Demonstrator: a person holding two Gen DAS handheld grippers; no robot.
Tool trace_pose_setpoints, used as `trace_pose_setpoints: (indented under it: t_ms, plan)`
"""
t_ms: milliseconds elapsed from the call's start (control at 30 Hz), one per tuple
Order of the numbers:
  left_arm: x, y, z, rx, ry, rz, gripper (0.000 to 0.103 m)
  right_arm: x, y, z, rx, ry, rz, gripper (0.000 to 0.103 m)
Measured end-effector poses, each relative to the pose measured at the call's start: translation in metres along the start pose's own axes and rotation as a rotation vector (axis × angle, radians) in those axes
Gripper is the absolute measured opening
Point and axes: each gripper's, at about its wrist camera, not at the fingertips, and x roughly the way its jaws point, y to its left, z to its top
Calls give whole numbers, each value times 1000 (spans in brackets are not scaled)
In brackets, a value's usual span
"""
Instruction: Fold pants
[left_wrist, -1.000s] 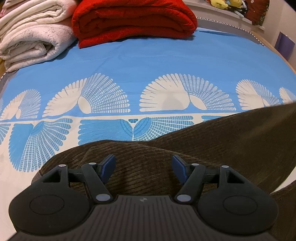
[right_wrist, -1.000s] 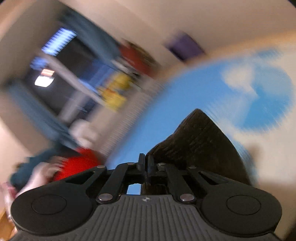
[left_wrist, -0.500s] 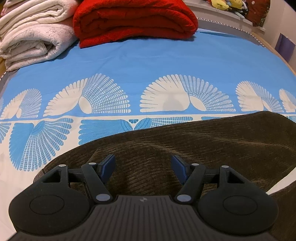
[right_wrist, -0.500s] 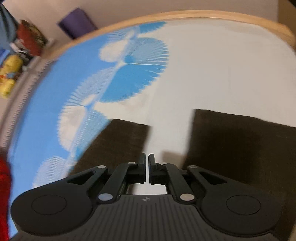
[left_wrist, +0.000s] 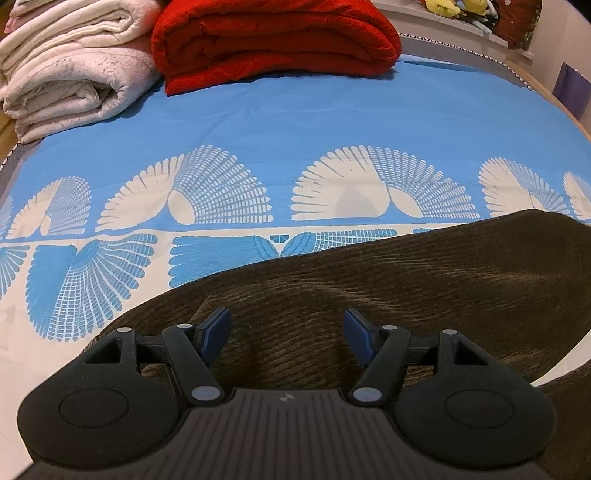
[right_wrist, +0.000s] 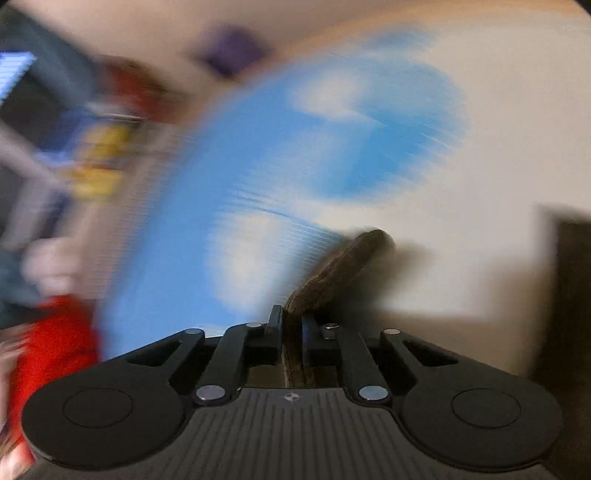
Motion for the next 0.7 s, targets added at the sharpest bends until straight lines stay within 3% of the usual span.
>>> trace_pose_setpoints:
  t_ms: [100,167,233,267,333,367,400,500,700]
  plan:
    - [-1,3,0,-5,-2,1,73,-47,60,0,-220,-174,255,8]
    - [-2,6,1,-10,-3,1,73,-68,71,-4,-281,-245,284,8]
    - [-4,7,1,-15,-6,0,73,-71,66,-8,-282,-246,167,8]
    - [-5,8,1,-15,-7,-1,73,-65,57,-9,-273,-213,38,8]
    - [-7,8,1,-16,-10,0,73,-41,26,-13,-232,-82,-271,8]
    - [-8,9,1,-17,-12,-1,73,-30,5,-15,-169,-3,-380,9]
    - [-9,11,1,-20,-14,-1,73,-20,-17,-17,-93,70,-437,9]
    - [-12,17,0,-32,-17,3,73,-10,-58,-22,24,156,-515,9]
    - [-14,46,-1,-92,-14,33,73,-17,-44,-21,-28,72,-525,8]
